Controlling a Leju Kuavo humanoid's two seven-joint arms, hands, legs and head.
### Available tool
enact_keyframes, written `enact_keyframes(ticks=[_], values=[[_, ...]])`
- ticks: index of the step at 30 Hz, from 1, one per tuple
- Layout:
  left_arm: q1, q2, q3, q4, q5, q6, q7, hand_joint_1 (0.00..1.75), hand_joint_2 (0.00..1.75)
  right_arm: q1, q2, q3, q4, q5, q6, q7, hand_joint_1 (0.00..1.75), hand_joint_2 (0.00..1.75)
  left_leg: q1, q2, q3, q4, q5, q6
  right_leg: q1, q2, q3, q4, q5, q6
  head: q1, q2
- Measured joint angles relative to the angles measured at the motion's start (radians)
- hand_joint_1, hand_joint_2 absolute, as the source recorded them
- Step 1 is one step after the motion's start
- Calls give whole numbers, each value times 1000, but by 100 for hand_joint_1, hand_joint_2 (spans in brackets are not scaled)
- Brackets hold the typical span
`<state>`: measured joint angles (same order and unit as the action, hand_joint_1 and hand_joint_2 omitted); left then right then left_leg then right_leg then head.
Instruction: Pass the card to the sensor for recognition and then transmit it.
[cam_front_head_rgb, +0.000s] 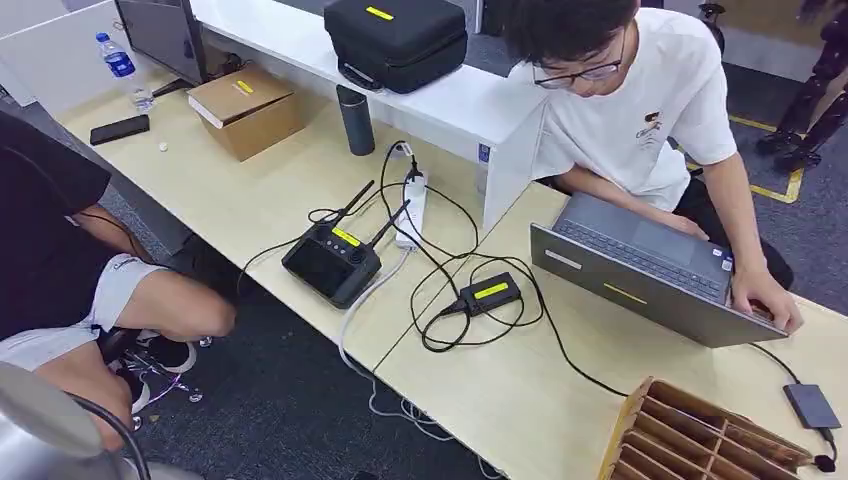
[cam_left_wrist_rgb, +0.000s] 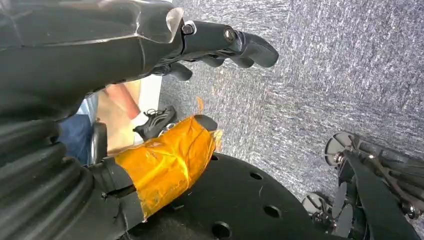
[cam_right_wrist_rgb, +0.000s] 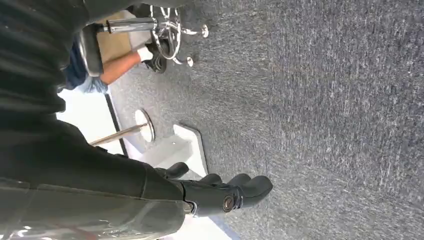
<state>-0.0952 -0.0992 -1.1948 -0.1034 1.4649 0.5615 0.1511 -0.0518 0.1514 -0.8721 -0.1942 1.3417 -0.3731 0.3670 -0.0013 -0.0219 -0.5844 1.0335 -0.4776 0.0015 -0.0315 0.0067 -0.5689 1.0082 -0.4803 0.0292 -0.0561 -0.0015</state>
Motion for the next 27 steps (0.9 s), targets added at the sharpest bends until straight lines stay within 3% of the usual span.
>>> enact_keyframes(ticks=[27], values=[[1,4,0,0,0,-25,-2,0,175,0,0,1,0,3,3,-19,0,175,0,0,0,0,0,0,0,0,0,0,0,0,0,0]])
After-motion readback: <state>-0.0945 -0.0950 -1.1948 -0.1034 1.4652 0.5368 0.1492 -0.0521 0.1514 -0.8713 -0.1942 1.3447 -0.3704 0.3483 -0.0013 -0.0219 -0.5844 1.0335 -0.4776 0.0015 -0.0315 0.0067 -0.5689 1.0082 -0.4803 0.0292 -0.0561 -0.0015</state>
